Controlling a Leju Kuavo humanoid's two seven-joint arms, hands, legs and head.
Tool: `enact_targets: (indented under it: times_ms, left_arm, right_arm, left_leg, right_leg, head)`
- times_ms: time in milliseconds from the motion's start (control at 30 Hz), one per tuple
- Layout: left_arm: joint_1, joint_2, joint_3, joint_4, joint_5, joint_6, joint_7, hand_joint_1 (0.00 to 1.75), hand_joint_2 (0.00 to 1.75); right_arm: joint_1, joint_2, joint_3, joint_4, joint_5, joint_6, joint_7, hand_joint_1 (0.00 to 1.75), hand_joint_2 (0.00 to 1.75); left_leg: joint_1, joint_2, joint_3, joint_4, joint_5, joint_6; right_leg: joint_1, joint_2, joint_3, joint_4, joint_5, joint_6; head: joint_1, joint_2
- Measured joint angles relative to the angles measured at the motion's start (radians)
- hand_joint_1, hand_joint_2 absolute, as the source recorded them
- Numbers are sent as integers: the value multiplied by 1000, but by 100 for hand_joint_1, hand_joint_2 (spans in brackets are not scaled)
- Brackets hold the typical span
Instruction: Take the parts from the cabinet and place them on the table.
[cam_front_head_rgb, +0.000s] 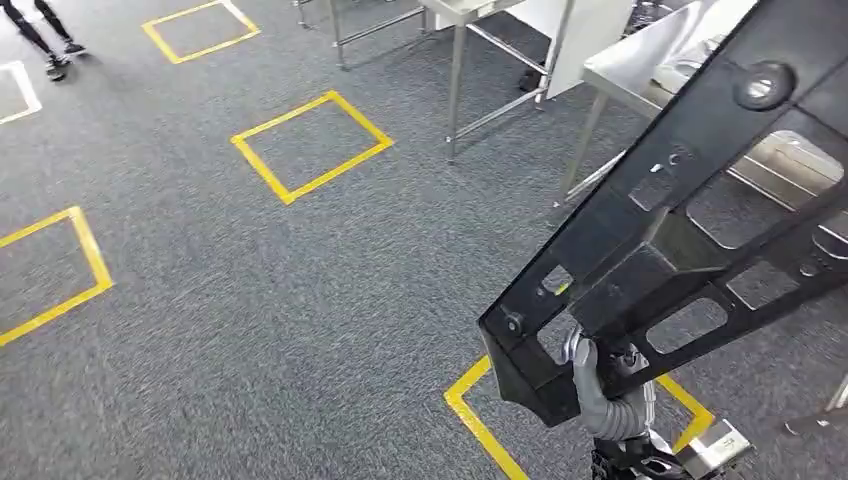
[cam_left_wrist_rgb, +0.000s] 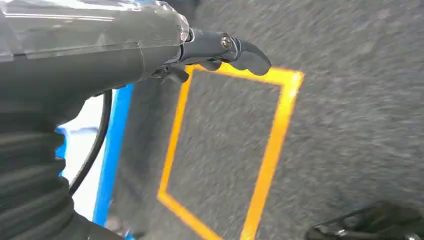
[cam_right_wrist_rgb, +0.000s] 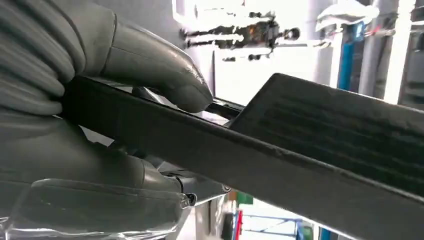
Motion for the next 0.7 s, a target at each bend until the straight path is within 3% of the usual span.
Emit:
enact_targets:
  times_ms: [33, 67, 100, 133, 167, 200, 300, 333, 367, 400, 433, 467, 500, 533, 567, 633, 667, 700]
  left_arm:
    - [0, 0, 0, 0, 0, 3, -5, 0, 175]
    - [-1, 0, 0, 0, 0, 5, -7, 0, 175]
    - [-2, 0, 0, 0, 1, 8, -8, 0, 175]
    - [-2, 0, 0, 0, 2, 11, -11, 0, 175]
    - [-1, 0, 0, 0, 3, 15, -21, 0, 175]
    - [0, -1, 1, 0, 7, 23, -39, 0, 175]
    - [-17, -12, 2, -2, 16, 50, -100, 0, 175]
    - [-25, -24, 3, -2, 15, 53, -111, 0, 175]
    - [-36, -35, 3, -3, 12, 52, -112, 0, 175]
    - [-41, -42, 3, -3, 10, 49, -112, 0, 175]
    - [-43, -52, 3, -3, 9, 49, -112, 0, 175]
    - [-43, -58, 3, -3, 9, 47, -109, 0, 175]
    - [-42, -64, 3, -3, 10, 41, -102, 0, 175]
    - [-41, -67, 4, -3, 16, 29, -86, 0, 175]
    - [-38, -69, 9, -3, 29, 12, -62, 0, 175]
    - [-36, -71, 26, -3, 52, -16, -4, 0, 175]
    - [-36, -71, 32, -3, 56, -25, 8, 0, 175]
    - [-35, -72, 38, -3, 58, -29, 17, 0, 175]
  right_arm:
    - [2, 0, 0, -2, 3, 2, 1, 175, 175]
    - [3, 0, -1, -5, 7, 4, 1, 175, 175]
    - [3, 1, -1, -6, 8, 6, 1, 175, 175]
    - [3, 2, -2, -8, 8, 6, 1, 175, 175]
    - [3, 3, -3, -10, 10, 8, 1, 175, 175]
    - [-1, 3, -3, -11, 14, 11, 2, 175, 175]
    - [-18, 1, -3, -13, 25, 38, 9, 175, 175]
    - [-31, 0, -2, -13, 27, 47, 18, 175, 175]
    - [-45, -1, 0, -12, 28, 51, 27, 175, 175]
    - [-61, -2, 5, -10, 29, 53, 33, 175, 175]
    - [-74, -3, 11, -9, 29, 55, 38, 175, 175]
    - [-79, -5, 16, -6, 32, 56, 39, 175, 175]
    - [-79, -7, 20, -5, 34, 53, 38, 175, 175]
    - [-78, -10, 26, -4, 37, 43, 38, 175, 175]
    - [-78, -16, 32, -5, 43, 30, 39, 175, 175]
    - [-73, -30, 39, -8, 54, -1, 45, 175, 175]
    - [-70, -36, 41, -14, 57, -8, 47, 175, 175]
    - [-69, -44, 43, -18, 58, -12, 52, 175, 175]
  left_leg:
    - [1, 0, -7, 1, 19, -1]
    - [3, 0, 6, -43, 59, -2]
    - [7, -4, 38, -125, 113, -2]
    - [11, -21, 80, -227, 169, -4]
    - [17, -68, 103, -284, 179, -4]
    - [18, -99, 103, -299, 169, -1]
    - [10, -70, 99, -293, 177, 18]
    - [17, -56, 100, -305, 185, 31]
    - [15, -45, 101, -311, 190, 37]
    - [13, -35, 101, -312, 191, 44]
    - [11, -21, 100, -312, 191, 44]
    - [10, -7, 100, -312, 190, 45]
    - [9, 7, 100, -312, 189, 46]
    - [9, 20, 100, -311, 187, 46]
    - [8, 33, 102, -311, 185, 44]
    - [7, 55, 112, -311, 178, 42]
    - [5, 61, 117, -312, 175, 38]
    - [-2, 68, 120, -311, 171, 32]
  right_leg:
    - [-1, 14, 0, 3, -1, 1]
    - [-2, 29, 1, 6, -2, 2]
    - [-3, 44, 3, 10, -5, 6]
    - [-5, 58, 4, 17, -9, 11]
    - [-7, 68, 0, 24, -13, 17]
    - [-3, 81, -11, 35, -14, 23]
    - [-12, 111, -25, 26, 0, 46]
    - [-11, 109, -29, 31, -2, 51]
    - [-7, 39, -36, 50, -16, 55]
    - [-6, -4, -59, 97, -48, 60]
    - [-7, -21, -96, 174, -89, 66]
    - [-9, -25, -134, 254, -124, 69]
    - [-11, -26, -165, 319, -144, 72]
    - [-13, -27, -177, 341, -141, 74]
    - [-13, -29, -161, 309, -113, 74]
    - [-11, -49, -63, 131, -25, 66]
    - [-5, -89, -14, 43, 5, 56]
    - [9, -131, -4, 22, -13, 40]
  head:
    - [0, 0]
    - [0, 0]
    - [0, 0]
    - [0, 0]
    - [0, 0]
    - [0, 0]
    - [0, 0]
    - [0, 0]
    - [0, 0]
    - [0, 0]
    - [0, 0]
    - [0, 0]
    - [0, 0]
    - [0, 0]
    - [0, 0]
    - [0, 0]
    - [0, 0]
    - [0, 0]
